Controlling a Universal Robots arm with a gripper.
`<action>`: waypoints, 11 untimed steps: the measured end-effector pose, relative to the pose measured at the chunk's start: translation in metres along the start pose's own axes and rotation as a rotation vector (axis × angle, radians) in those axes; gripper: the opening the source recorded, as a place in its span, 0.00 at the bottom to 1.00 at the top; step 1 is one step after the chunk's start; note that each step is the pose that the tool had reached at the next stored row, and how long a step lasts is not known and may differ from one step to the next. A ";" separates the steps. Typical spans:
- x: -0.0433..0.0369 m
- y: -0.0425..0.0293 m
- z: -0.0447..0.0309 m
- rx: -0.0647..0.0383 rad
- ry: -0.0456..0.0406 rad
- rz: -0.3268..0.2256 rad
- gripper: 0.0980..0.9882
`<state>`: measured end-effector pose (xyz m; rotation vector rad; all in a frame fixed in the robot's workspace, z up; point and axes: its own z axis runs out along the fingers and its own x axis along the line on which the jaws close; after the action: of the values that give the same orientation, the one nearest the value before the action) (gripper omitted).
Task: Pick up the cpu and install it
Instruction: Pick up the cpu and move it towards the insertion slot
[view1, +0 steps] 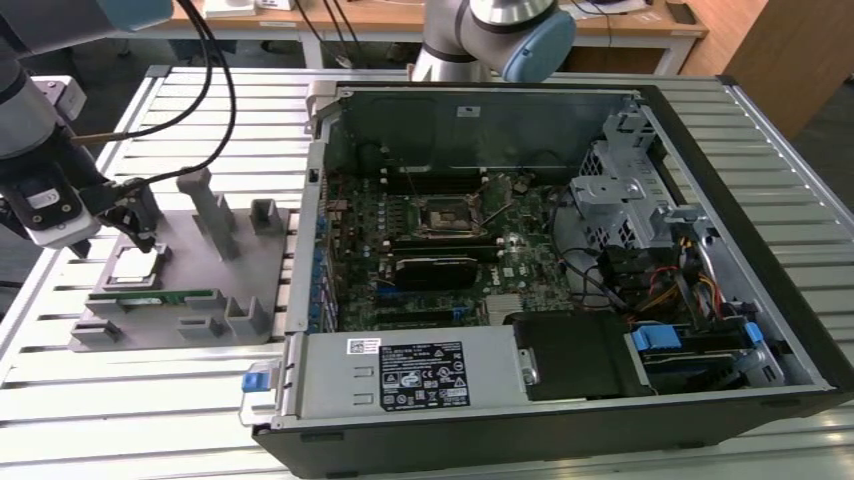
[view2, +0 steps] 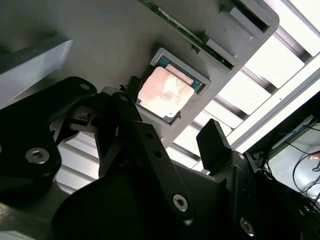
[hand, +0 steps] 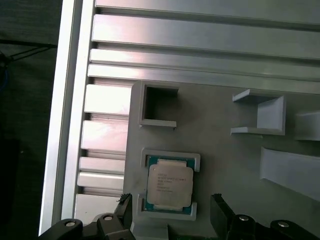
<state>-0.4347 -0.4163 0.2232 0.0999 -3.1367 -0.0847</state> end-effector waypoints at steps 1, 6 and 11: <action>0.0001 0.0003 0.0010 0.000 0.0000 0.000 0.70; -0.0002 0.0018 0.0054 0.000 0.0000 0.001 0.70; 0.0001 0.0016 0.0113 0.000 -0.0005 0.004 0.70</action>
<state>-0.4350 -0.4140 0.2120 0.0943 -3.1373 -0.0848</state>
